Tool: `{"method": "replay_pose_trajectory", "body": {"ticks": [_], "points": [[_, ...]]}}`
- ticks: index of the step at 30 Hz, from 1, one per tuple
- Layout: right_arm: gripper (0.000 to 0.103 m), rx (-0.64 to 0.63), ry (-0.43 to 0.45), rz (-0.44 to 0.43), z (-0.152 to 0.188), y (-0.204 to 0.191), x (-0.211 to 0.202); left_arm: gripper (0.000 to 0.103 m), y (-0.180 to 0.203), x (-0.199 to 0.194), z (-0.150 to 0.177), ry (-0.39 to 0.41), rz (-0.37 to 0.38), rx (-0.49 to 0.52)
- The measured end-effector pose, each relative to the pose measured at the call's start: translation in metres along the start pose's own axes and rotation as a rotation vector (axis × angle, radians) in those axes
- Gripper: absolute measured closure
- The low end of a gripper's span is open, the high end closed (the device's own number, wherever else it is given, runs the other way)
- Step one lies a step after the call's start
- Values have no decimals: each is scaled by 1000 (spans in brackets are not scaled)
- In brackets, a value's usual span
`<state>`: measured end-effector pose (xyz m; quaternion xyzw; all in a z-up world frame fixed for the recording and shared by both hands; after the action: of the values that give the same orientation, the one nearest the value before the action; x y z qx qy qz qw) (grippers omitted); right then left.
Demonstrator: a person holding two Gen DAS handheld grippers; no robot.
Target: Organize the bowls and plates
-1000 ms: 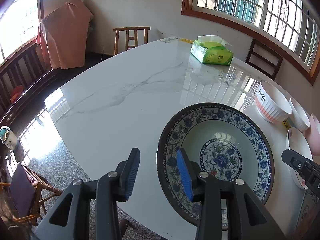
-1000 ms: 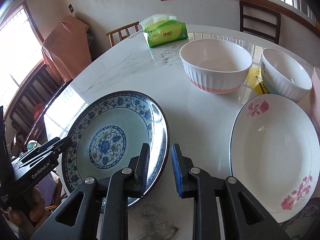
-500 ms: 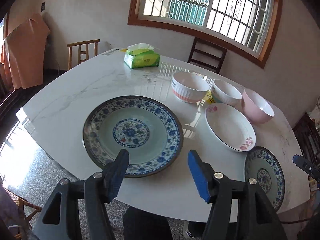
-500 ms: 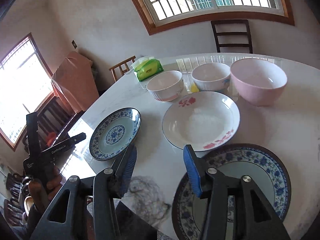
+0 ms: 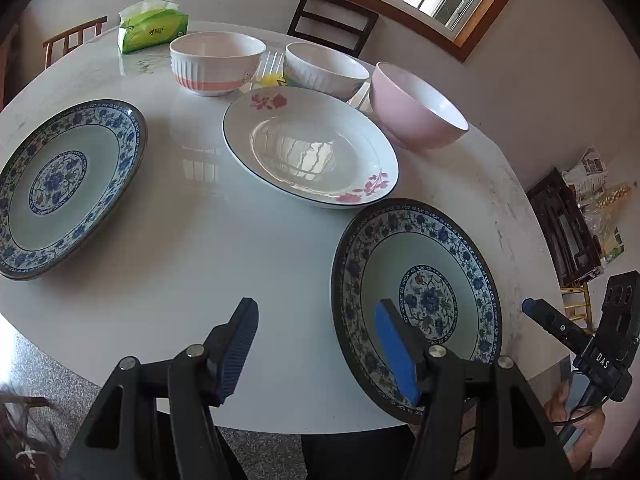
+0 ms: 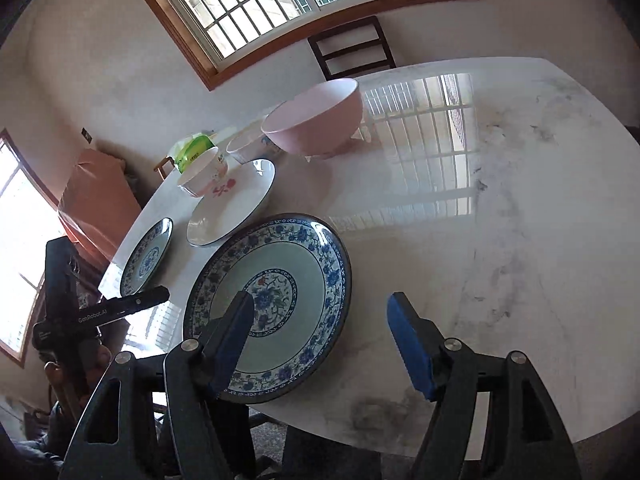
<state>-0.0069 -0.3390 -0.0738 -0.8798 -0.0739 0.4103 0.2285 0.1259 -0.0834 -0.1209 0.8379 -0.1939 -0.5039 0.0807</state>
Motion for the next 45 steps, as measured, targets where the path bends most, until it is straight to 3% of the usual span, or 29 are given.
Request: {"method": "replay_pose_trajectory", "body": {"ticks": [13, 23, 31, 32, 33, 34, 35, 37, 39, 41, 45], "points": [[36, -15, -72, -62, -1, 9, 46, 41, 2, 28, 8, -72, -5, -24], [37, -39, -110, -83, 1, 13, 65, 41, 8, 30, 9, -77, -76, 51], [38, -63, -131, -114, -1, 8, 73, 41, 27, 30, 15, -119, 39, 41], [40, -69, -133, -116, -1, 7, 73, 49, 29, 30, 17, -122, 50, 43], [42, -73, -135, -120, 0, 6, 74, 55, 28, 29, 17, -115, 10, 51], [44, -75, -139, -123, 0, 4, 75, 74, 24, 29, 17, -109, -52, 65], [53, -80, -145, -127, 1, 3, 77, 76, 23, 28, 17, -103, -64, 74], [62, -105, -127, -78, 2, 5, 78, 78, 21, 28, 17, -103, -37, 48], [85, -119, -110, -21, 1, 13, 77, 79, 20, 27, 18, -99, -32, 37], [87, -62, -117, -75, 0, 20, 75, 79, 23, 27, 19, -87, -54, 56], [88, -55, -117, -78, 4, 21, 72, 79, 24, 24, 23, -84, -53, 49]]}}
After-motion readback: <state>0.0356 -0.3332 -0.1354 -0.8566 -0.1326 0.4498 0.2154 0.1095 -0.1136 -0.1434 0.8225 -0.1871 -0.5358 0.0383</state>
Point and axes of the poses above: each gripper's, at about its wrist camera, not at the fingertips, and x roughly the way its jaws point, y to its right, z to its underside, the point moved 9 cm from there along x, roughly the way its jaws point, and after that the axes turned 2 degrees about x, right-handed, at the moved point
